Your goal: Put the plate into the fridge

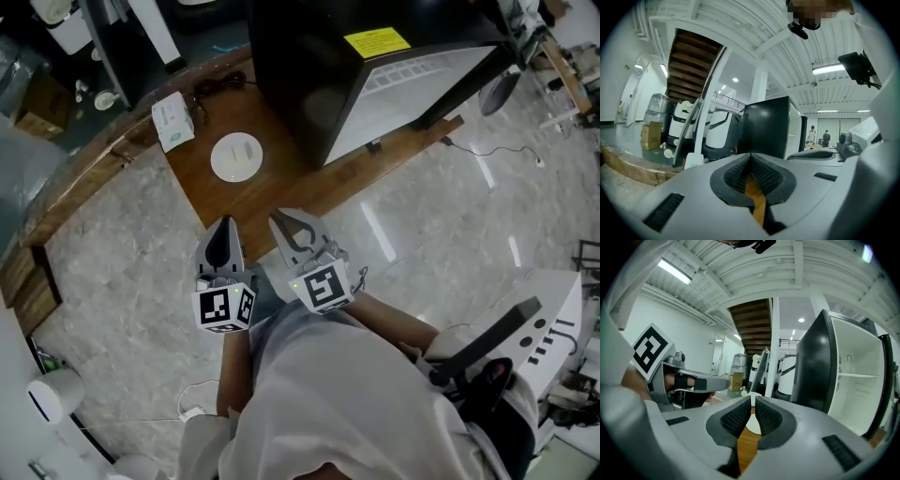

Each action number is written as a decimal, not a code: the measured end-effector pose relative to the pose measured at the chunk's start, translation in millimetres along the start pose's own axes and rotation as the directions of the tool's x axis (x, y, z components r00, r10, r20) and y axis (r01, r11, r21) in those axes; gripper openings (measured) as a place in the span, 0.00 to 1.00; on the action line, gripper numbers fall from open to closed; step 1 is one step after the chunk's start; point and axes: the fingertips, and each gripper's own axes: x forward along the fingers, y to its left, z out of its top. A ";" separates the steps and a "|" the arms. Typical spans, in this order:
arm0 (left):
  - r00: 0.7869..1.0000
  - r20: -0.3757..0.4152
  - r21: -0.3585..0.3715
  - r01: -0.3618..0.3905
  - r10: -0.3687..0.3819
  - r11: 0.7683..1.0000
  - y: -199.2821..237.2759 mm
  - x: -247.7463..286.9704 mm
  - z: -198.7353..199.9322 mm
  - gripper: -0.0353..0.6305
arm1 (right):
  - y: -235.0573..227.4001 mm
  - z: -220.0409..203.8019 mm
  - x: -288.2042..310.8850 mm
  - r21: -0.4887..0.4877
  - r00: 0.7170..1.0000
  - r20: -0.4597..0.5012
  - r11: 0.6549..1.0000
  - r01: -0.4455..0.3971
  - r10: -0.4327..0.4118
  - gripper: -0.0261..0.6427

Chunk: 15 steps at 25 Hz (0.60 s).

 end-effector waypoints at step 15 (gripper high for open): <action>0.841 -0.423 0.018 0.379 -0.337 0.925 210.3 185.9 -44.8 0.09 | -25.1 -3.6 197.7 0.242 0.929 -0.203 0.904 0.353 -0.309 0.07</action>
